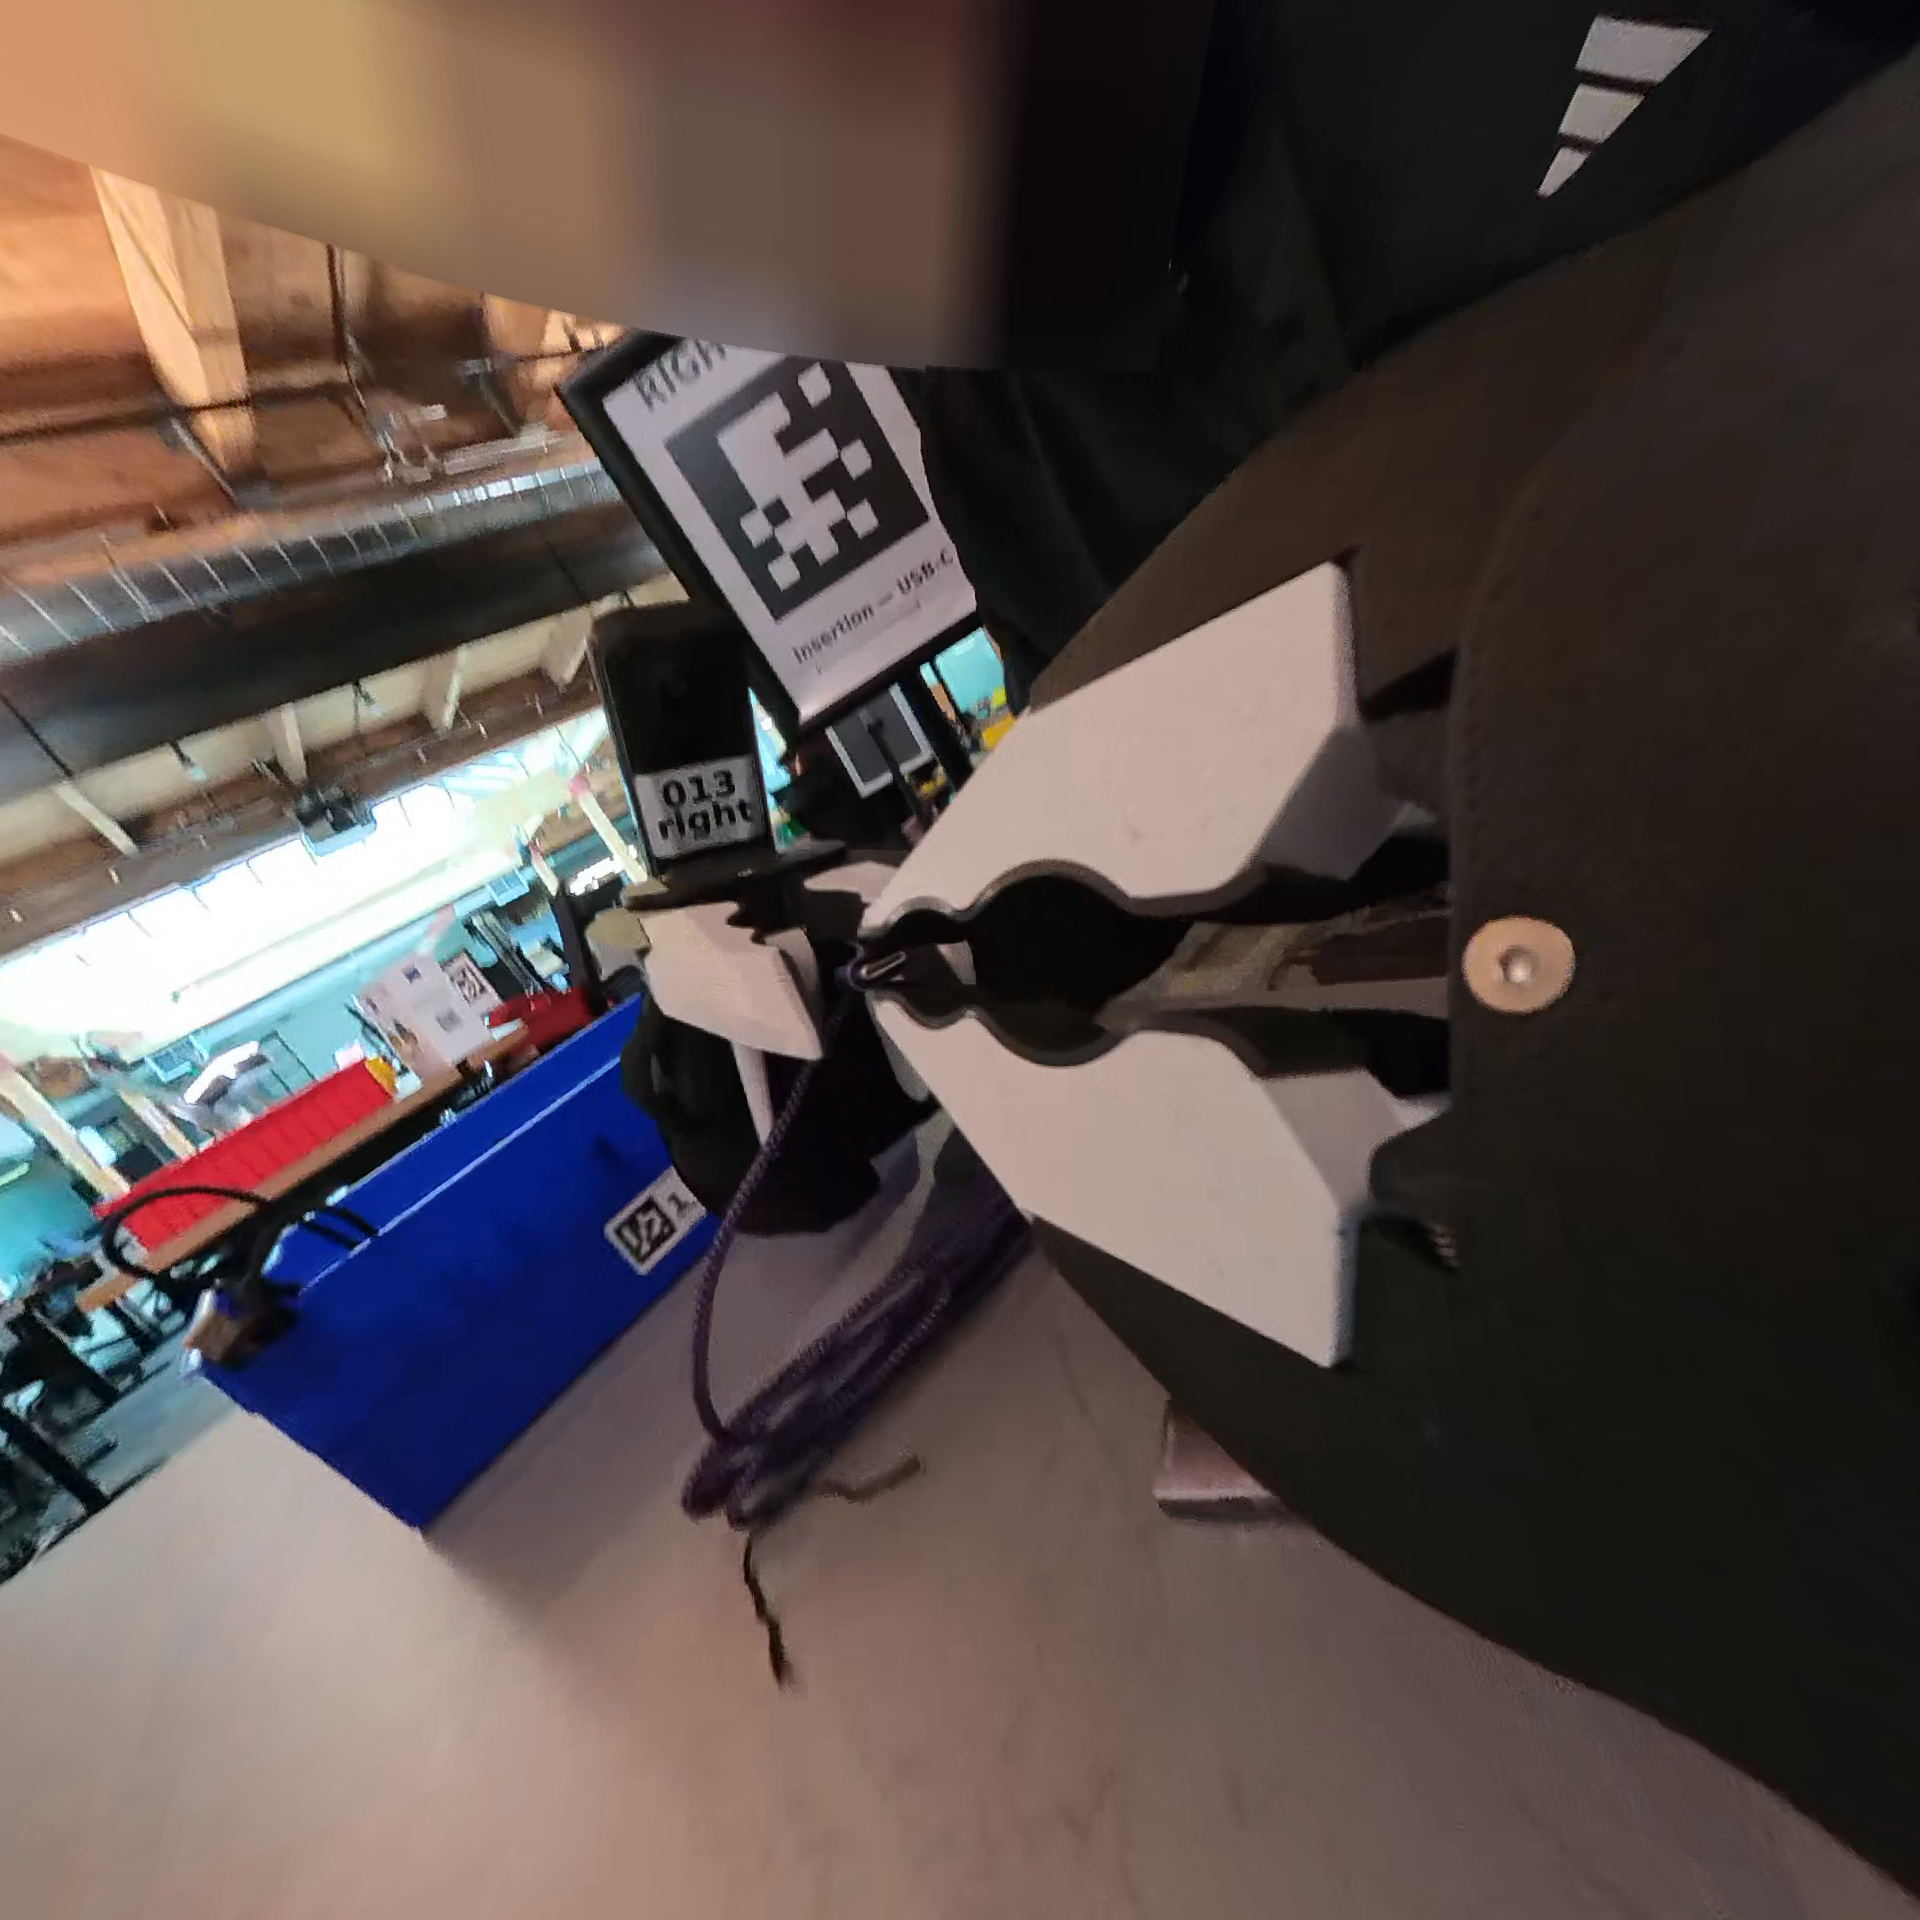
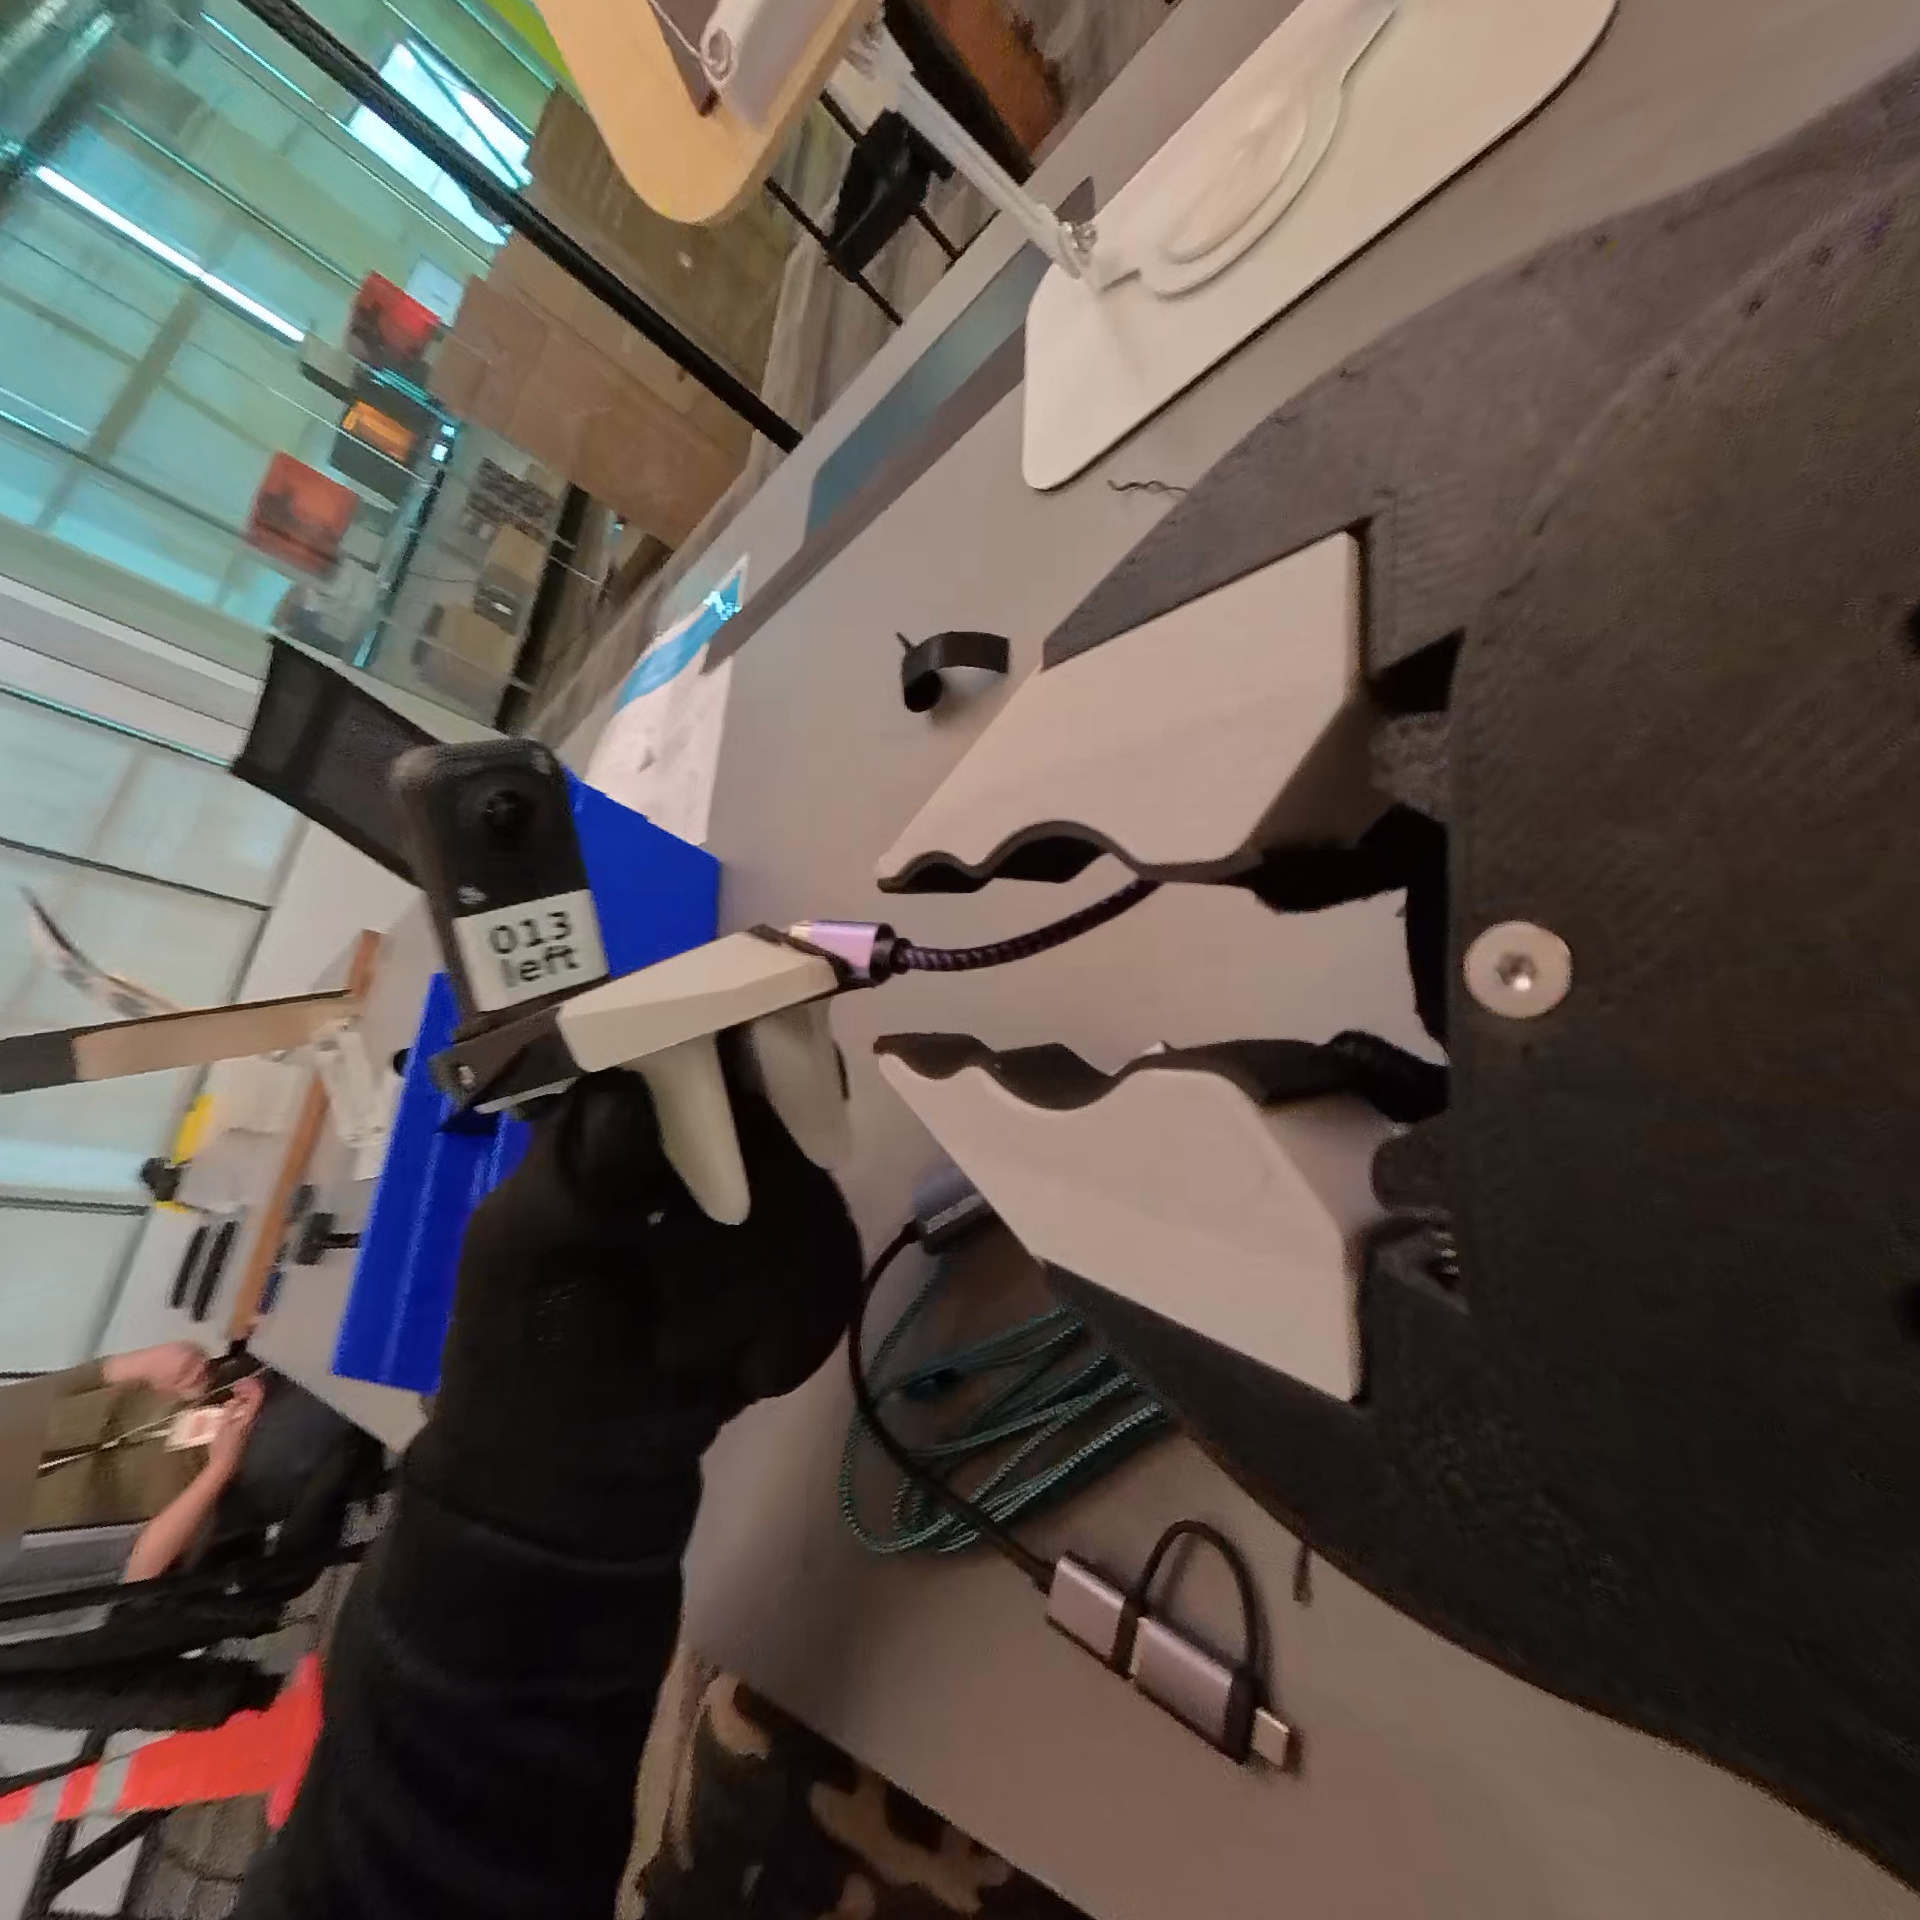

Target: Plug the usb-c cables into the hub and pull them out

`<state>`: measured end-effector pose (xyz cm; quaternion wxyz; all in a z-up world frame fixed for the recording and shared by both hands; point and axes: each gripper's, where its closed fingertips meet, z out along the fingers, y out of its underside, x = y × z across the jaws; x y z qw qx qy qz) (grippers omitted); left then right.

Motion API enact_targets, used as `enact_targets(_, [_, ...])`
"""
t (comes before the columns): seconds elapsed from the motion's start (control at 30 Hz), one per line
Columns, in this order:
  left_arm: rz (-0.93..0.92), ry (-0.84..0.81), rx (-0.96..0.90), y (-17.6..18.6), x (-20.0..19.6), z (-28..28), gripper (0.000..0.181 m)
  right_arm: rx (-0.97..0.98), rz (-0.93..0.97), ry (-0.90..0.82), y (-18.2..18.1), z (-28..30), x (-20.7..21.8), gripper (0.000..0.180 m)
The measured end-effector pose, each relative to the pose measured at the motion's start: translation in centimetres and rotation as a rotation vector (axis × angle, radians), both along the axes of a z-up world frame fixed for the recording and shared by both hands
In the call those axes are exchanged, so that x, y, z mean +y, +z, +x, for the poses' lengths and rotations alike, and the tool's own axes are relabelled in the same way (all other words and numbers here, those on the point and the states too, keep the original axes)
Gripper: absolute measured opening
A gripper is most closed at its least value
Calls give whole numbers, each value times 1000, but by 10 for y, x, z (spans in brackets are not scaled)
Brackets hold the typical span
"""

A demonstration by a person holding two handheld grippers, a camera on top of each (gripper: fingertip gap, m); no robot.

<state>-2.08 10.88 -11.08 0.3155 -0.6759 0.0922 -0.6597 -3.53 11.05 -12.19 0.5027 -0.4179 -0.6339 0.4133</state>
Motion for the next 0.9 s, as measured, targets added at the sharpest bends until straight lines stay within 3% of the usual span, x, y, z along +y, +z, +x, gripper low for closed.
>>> enact_targets(0.3, [30, -36, -191, 12, -5, -1, 5, 91, 6, 10, 13, 1, -4, 8])
enact_targets(0.53, [43, -27, -237, 13, -5, -1, 5, 141, -48, 13, 21, 1, -4, 17])
enact_targets(0.9, [43, -26, -264, 14, -5, 2, 5, 153, -103, 39, 23, 1, -6, 9])
